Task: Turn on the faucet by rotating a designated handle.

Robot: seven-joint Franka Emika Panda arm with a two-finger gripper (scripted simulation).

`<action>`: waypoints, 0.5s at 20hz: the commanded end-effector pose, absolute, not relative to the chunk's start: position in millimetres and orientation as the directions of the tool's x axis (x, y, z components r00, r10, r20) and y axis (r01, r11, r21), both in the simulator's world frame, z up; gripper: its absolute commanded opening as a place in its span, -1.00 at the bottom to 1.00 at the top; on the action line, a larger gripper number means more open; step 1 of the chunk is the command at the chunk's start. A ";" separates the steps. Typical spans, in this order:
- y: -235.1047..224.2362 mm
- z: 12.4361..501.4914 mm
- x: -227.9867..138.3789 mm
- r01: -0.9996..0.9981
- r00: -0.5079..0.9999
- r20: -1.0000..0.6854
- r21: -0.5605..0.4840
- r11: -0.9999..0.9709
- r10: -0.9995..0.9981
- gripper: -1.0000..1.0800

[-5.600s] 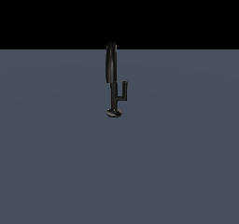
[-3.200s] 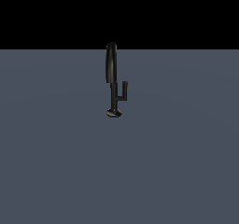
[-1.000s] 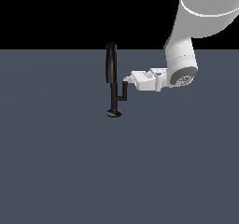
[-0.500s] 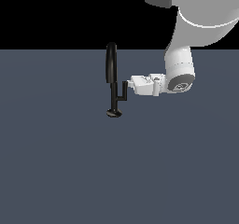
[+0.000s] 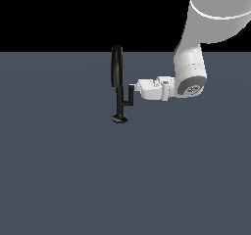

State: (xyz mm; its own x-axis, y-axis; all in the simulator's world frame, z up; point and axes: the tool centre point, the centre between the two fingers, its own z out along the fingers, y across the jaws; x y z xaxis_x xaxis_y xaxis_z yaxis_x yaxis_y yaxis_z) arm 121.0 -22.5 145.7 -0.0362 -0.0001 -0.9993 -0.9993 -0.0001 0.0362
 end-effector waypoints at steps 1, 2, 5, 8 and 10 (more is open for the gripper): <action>-22.4 147.4 116.4 -0.999 -0.036 -0.999 0.036 0.000 0.000 -1.00; -22.4 148.1 114.6 -0.999 -0.036 -0.999 0.036 0.000 0.000 -1.00; -22.4 150.2 108.9 -0.999 -0.036 -0.999 0.036 0.000 0.000 -1.00; -22.3 152.3 103.1 -0.999 -0.036 -0.999 0.036 0.000 0.000 -1.00; -22.3 153.8 99.0 -0.999 -0.036 -0.999 0.036 0.000 0.000 -1.00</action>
State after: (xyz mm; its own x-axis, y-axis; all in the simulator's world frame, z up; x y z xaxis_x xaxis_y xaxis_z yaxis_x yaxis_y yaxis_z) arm 103.8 -22.5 150.9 -0.0357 -0.0026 -0.9994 -0.9993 0.0053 0.0357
